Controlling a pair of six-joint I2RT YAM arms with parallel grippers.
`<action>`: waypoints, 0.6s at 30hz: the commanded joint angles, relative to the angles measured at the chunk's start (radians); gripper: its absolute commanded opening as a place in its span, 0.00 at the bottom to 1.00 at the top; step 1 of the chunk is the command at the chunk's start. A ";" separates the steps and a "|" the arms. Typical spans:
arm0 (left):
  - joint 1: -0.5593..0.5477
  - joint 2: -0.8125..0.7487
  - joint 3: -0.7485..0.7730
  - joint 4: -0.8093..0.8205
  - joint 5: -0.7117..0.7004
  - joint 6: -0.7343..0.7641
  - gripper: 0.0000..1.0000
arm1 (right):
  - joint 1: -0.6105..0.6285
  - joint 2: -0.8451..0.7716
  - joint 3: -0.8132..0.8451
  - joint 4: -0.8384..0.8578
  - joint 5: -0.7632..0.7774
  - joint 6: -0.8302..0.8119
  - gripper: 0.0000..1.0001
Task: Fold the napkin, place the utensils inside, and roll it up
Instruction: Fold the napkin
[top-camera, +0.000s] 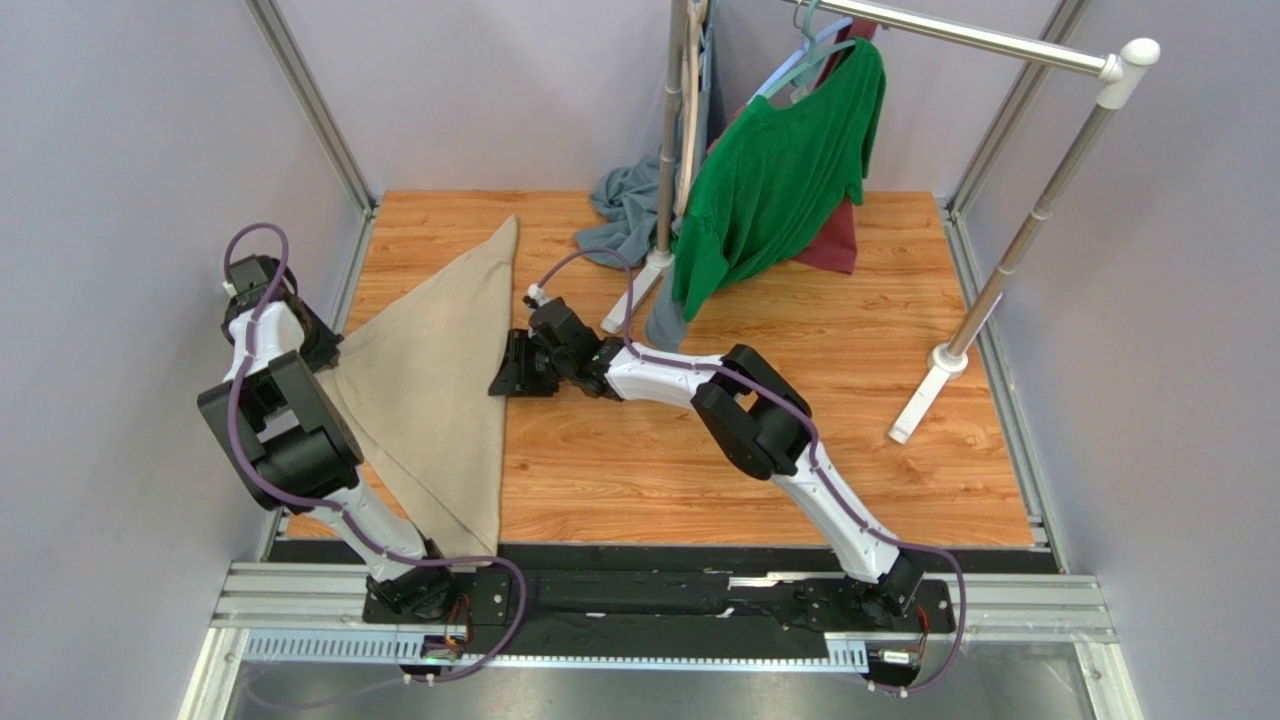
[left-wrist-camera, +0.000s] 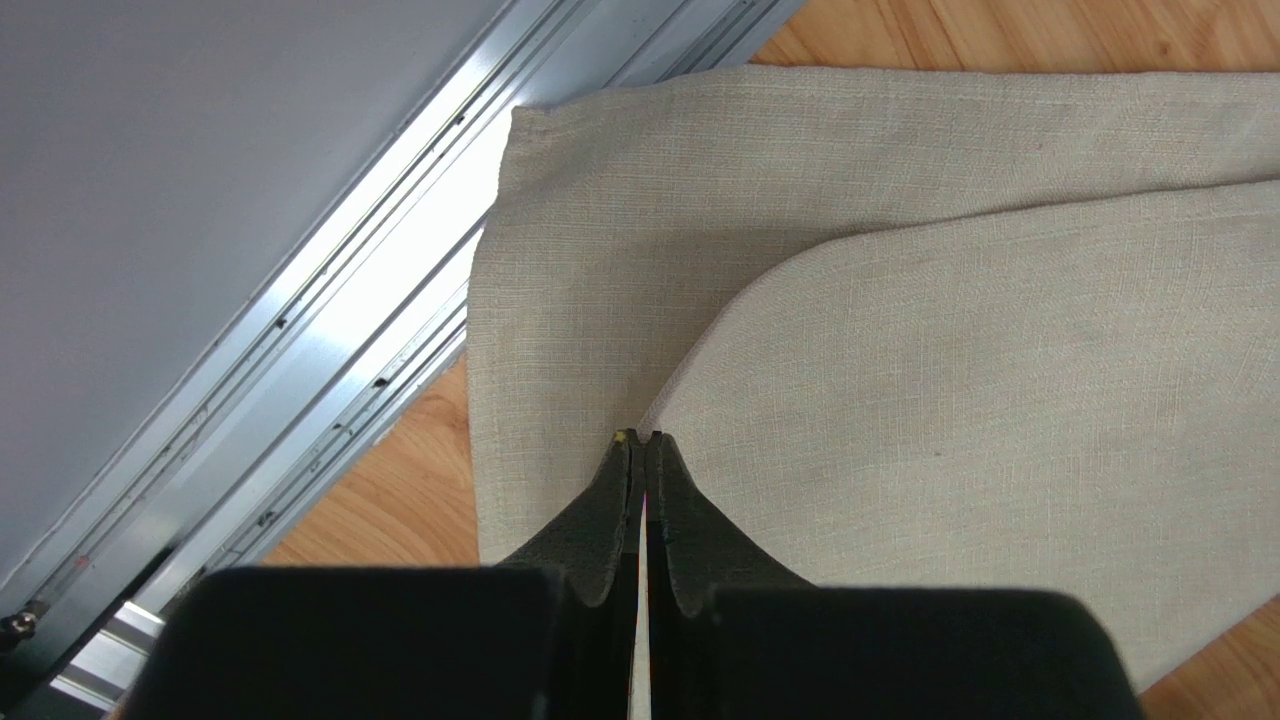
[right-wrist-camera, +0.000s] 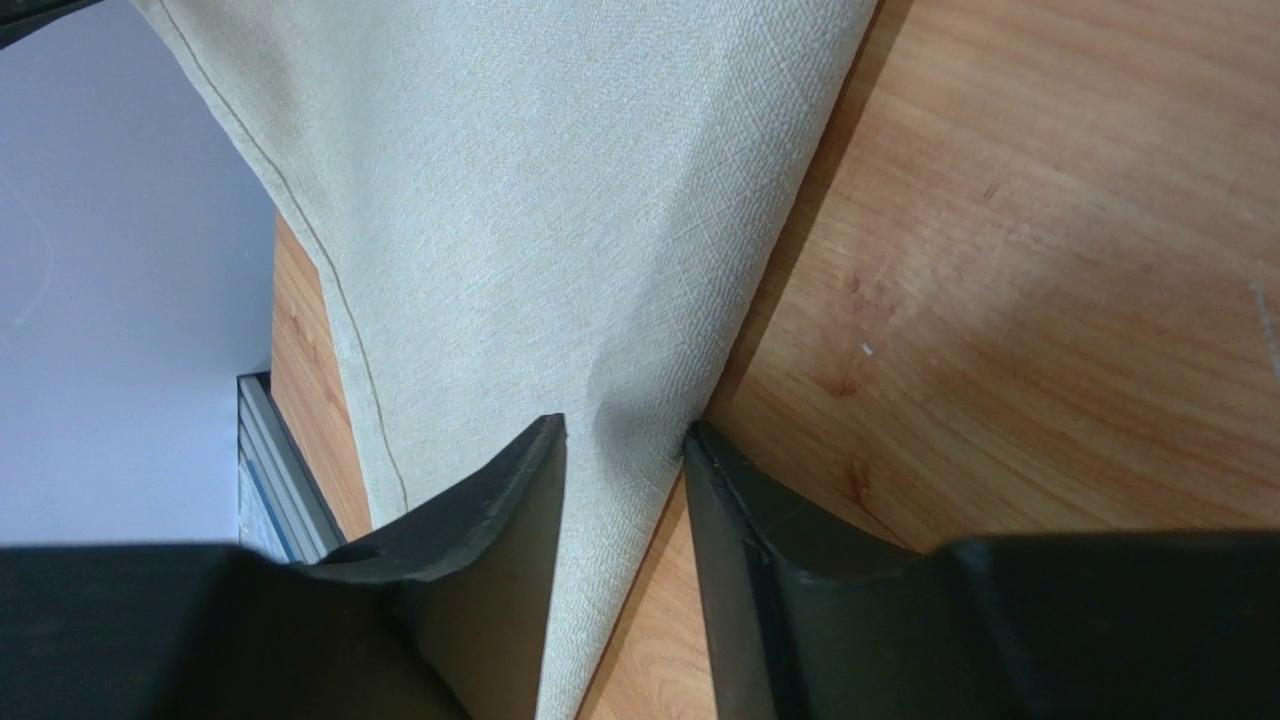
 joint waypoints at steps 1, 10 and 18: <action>0.011 -0.013 0.043 0.007 0.027 0.001 0.00 | 0.010 0.068 0.049 -0.112 0.081 0.008 0.34; 0.000 -0.024 0.038 0.001 0.048 -0.005 0.00 | -0.001 0.060 0.086 -0.157 0.136 -0.005 0.00; -0.148 -0.055 0.008 0.003 0.088 -0.058 0.00 | -0.082 -0.038 -0.027 -0.167 0.164 -0.096 0.00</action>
